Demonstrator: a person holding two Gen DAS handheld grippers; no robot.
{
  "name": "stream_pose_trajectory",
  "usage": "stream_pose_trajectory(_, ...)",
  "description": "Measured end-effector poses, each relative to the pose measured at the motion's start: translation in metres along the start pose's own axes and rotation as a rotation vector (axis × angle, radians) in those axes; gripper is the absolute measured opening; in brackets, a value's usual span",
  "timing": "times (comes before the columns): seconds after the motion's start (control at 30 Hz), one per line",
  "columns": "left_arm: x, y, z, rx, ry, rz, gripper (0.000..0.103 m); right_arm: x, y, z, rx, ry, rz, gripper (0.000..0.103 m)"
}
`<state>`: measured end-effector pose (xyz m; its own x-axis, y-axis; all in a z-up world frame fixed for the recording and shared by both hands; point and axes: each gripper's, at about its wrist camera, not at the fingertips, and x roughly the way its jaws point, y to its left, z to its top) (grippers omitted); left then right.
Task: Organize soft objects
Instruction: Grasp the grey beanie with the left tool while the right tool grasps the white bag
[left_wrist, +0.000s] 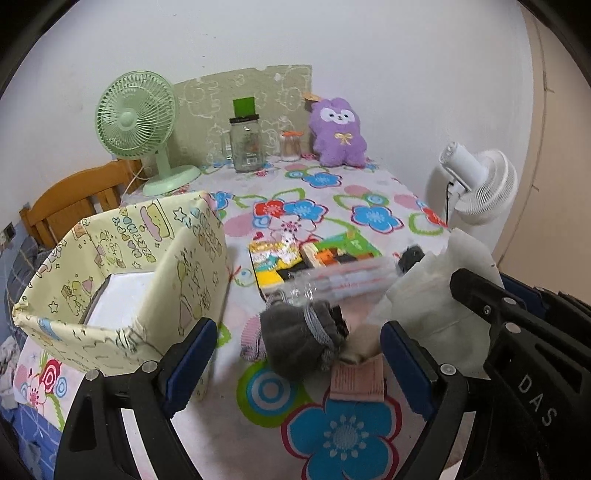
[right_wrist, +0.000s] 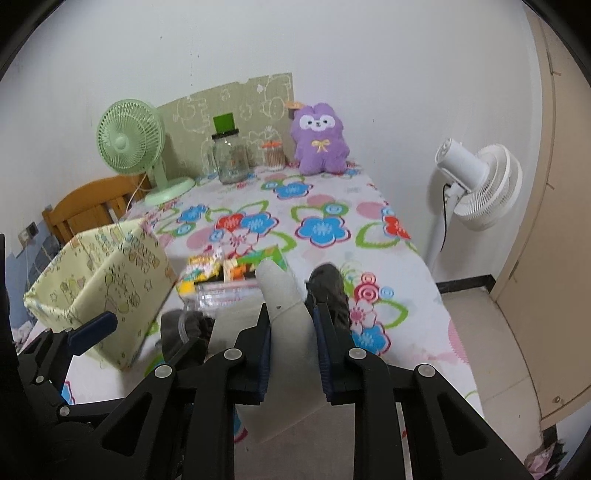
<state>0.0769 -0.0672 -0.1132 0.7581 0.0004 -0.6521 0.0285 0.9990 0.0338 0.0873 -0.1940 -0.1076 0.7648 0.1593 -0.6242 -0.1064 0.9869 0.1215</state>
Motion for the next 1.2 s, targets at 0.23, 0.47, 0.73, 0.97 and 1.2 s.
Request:
stream_pose_trajectory(0.23, 0.018, 0.004, 0.008, -0.039, 0.039, -0.001, 0.088, 0.015, 0.003, 0.010, 0.000, 0.011, 0.003, 0.025)
stream_pose_trajectory(0.47, 0.032, 0.002, 0.008, -0.061, 0.069, 0.003, 0.086, 0.030, 0.002, 0.013, 0.006, 0.034, -0.009, 0.025)
stream_pose_trajectory(0.73, 0.056, 0.003, 0.001, -0.103, 0.177, -0.015, 0.064, 0.043, 0.001, 0.009, 0.008, 0.069, -0.004, 0.025)
stream_pose_trajectory(0.97, 0.052, 0.001, 0.000, -0.087, 0.165, -0.012, 0.060, 0.043, 0.000, 0.008, 0.012, 0.074, -0.003, 0.025)
stream_pose_trajectory(1.2, 0.038, -0.001, 0.005, -0.072, 0.133, -0.015, 0.059, 0.031, 0.003, 0.011, 0.010, 0.047, 0.001, 0.025)
